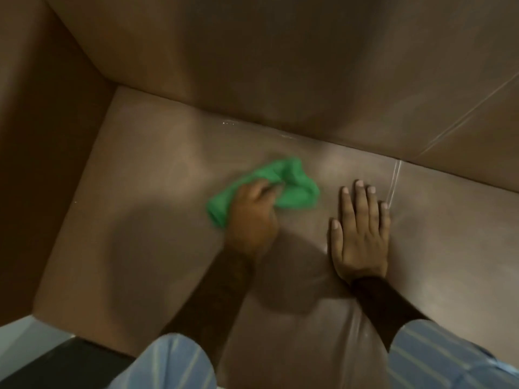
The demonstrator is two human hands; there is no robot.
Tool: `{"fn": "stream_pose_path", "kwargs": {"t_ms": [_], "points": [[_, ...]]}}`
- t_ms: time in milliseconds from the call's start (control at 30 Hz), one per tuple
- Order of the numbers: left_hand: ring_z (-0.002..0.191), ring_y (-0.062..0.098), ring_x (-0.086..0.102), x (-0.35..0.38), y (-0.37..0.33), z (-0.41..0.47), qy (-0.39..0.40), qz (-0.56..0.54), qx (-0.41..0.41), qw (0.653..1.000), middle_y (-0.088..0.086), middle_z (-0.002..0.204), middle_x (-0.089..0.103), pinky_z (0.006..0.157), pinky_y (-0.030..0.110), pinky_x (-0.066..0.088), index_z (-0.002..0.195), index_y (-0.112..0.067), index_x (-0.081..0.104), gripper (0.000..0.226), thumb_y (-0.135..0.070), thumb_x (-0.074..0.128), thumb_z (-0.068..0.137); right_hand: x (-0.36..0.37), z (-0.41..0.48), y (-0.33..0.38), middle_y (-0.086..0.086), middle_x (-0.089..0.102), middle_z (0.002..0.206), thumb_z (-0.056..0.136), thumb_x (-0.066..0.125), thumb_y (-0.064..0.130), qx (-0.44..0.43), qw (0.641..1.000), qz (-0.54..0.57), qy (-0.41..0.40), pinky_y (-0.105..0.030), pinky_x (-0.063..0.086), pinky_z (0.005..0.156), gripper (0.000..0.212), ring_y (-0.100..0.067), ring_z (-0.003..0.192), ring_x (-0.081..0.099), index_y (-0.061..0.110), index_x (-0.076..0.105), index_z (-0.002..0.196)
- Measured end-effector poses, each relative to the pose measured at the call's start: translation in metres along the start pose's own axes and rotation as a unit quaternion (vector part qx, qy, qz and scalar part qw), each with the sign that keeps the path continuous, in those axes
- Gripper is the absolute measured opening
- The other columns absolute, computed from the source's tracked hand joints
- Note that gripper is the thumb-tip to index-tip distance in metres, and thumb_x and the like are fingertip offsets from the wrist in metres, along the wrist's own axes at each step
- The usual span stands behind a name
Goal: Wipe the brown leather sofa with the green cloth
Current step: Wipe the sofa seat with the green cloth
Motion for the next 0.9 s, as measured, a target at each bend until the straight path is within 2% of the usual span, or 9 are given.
{"fn": "stream_pose_path", "kwargs": {"t_ms": [167, 267, 333, 400, 467, 533, 633, 800, 900], "points": [[0.1, 0.029, 0.059, 0.006, -0.001, -0.116, 0.151, -0.015, 0.188, 0.97, 0.014, 0.109, 0.071, 0.095, 0.038, 0.043, 0.108, -0.016, 0.07, 0.039, -0.021, 0.051, 0.075, -0.002, -0.001, 0.001, -0.012, 0.02, 0.177, 0.105, 0.028, 0.04, 0.003, 1.0, 0.002, 0.001, -0.052, 0.011, 0.133, 0.068, -0.03, 0.164, 0.019, 0.016, 0.025, 0.168], [0.103, 0.038, 0.062, -0.04, 0.073, -0.082, 0.03, 0.053, 0.059, 0.996, 0.024, 0.109, 0.071, 0.096, 0.042, 0.043, 0.11, -0.01, 0.07, 0.046, -0.019, 0.046, 0.072, -0.001, -0.001, 0.002, -0.011, 0.018, 0.178, 0.105, 0.028, 0.041, 0.005, 1.0, -0.004, -0.001, -0.049, 0.006, 0.134, 0.069, -0.029, 0.165, 0.016, 0.017, 0.022, 0.169], [0.101, 0.043, 0.062, -0.078, 0.117, -0.037, -0.076, 0.076, -0.097, 0.989, 0.024, 0.109, 0.07, 0.096, 0.045, 0.044, 0.105, -0.007, 0.073, 0.045, -0.009, 0.044, 0.07, 0.0, -0.001, 0.001, -0.01, 0.016, 0.178, 0.105, 0.027, 0.041, 0.003, 1.0, -0.006, -0.001, -0.046, 0.001, 0.134, 0.069, -0.029, 0.165, 0.015, 0.018, 0.02, 0.169], [0.104, 0.041, 0.06, -0.09, 0.115, 0.013, -0.118, 0.054, -0.144, 0.981, 0.021, 0.111, 0.069, 0.098, 0.04, 0.042, 0.103, -0.009, 0.073, 0.044, -0.007, 0.048, 0.068, 0.001, -0.001, 0.0, -0.01, 0.016, 0.178, 0.104, 0.027, 0.042, 0.002, 1.0, -0.012, -0.006, -0.044, -0.002, 0.134, 0.07, -0.028, 0.166, 0.014, 0.018, 0.019, 0.169], [0.116, 0.036, 0.055, -0.055, 0.071, 0.057, -0.033, 0.054, -0.084, 0.994, 0.019, 0.122, 0.065, 0.107, 0.038, 0.035, 0.112, -0.01, 0.07, 0.042, -0.009, 0.055, 0.073, 0.002, -0.001, 0.0, -0.011, 0.017, 0.178, 0.104, 0.028, 0.041, 0.0, 1.0, -0.013, -0.009, -0.044, -0.003, 0.134, 0.07, -0.029, 0.165, 0.014, 0.017, 0.021, 0.169], [0.125, 0.027, 0.049, 0.001, -0.008, 0.073, 0.089, 0.061, 0.072, 0.992, 0.013, 0.131, 0.061, 0.113, 0.037, 0.03, 0.118, -0.015, 0.066, 0.032, -0.013, 0.06, 0.086, 0.002, -0.001, 0.0, -0.014, 0.024, 0.176, 0.103, 0.031, 0.04, 0.0, 1.0, -0.014, -0.017, -0.046, 0.002, 0.135, 0.068, -0.031, 0.164, 0.019, 0.014, 0.029, 0.167], [0.114, 0.03, 0.054, 0.042, -0.096, 0.064, 0.147, 0.04, 0.26, 0.953, 0.019, 0.117, 0.065, 0.105, 0.046, 0.04, 0.1, -0.004, 0.07, 0.023, -0.017, 0.056, 0.088, 0.001, -0.003, -0.001, -0.024, 0.043, 0.164, 0.104, 0.034, 0.037, 0.004, 0.999, -0.006, -0.033, -0.056, 0.018, 0.132, 0.061, -0.038, 0.157, 0.033, 0.003, 0.05, 0.151], [0.101, 0.036, 0.067, 0.009, -0.067, 0.081, 0.096, 0.077, 0.296, 0.947, 0.014, 0.111, 0.073, 0.093, 0.043, 0.056, 0.107, -0.01, 0.074, 0.041, -0.013, 0.042, 0.08, 0.001, -0.002, -0.002, -0.017, 0.029, 0.173, 0.102, 0.034, 0.039, 0.008, 1.0, -0.007, -0.024, -0.051, 0.011, 0.133, 0.069, -0.032, 0.163, 0.023, 0.008, 0.034, 0.164], [0.109, 0.043, 0.061, -0.027, 0.013, 0.094, 0.033, 0.098, 0.187, 0.977, 0.018, 0.122, 0.067, 0.102, 0.045, 0.047, 0.118, -0.009, 0.068, 0.049, -0.01, 0.039, 0.078, 0.003, -0.003, -0.002, -0.012, 0.022, 0.177, 0.102, 0.033, 0.041, 0.008, 1.0, -0.01, -0.016, -0.049, 0.008, 0.134, 0.071, -0.03, 0.164, 0.019, 0.012, 0.027, 0.167]]}}
Point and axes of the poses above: each hand's wrist, its own z-axis towards the middle knuckle, its own x-axis out of the palm, y = z × x, the point moved 8 cm from there along z, towards the middle knuckle
